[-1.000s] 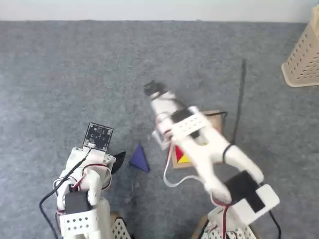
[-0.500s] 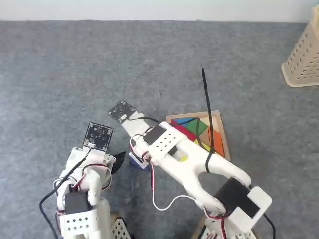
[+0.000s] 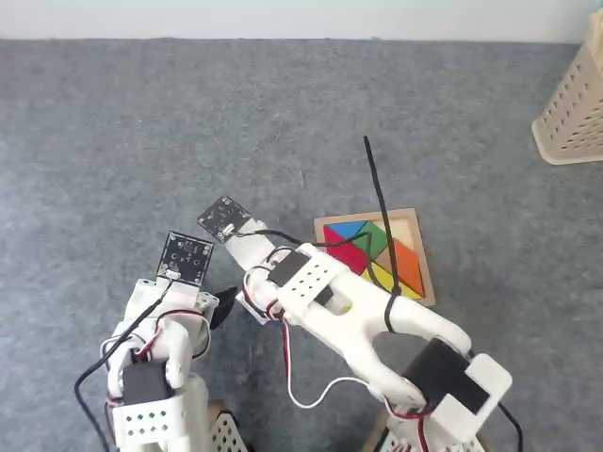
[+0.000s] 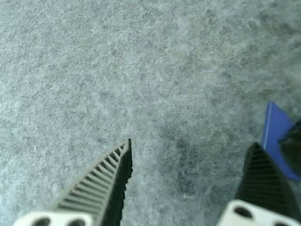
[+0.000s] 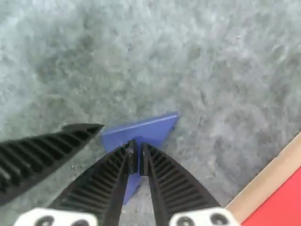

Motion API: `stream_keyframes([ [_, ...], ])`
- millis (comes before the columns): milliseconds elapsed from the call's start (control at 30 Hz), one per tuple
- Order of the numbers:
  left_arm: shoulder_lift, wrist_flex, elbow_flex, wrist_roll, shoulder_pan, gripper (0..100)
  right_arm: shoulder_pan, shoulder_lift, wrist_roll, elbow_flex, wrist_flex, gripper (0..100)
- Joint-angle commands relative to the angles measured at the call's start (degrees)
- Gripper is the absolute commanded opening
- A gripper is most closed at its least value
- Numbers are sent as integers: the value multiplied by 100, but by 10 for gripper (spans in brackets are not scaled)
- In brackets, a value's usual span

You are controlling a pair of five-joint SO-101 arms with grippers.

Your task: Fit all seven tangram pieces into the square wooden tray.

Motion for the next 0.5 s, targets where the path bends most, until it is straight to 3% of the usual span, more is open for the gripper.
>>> stream_keyframes([
  [0, -88, 35, -31, -26, 18, 353, -57, -119, -70, -53, -110, 52],
  [133, -88, 633, -31, -26, 18, 353, -66, -119, -70, -44, -75, 95],
  [300, -97, 607, -31, -26, 26, 353, -13, -40, -44, -62, -92, 63],
  [467, -97, 607, -31, -26, 18, 353, 488, -40, -44, -35, 57, 46],
])
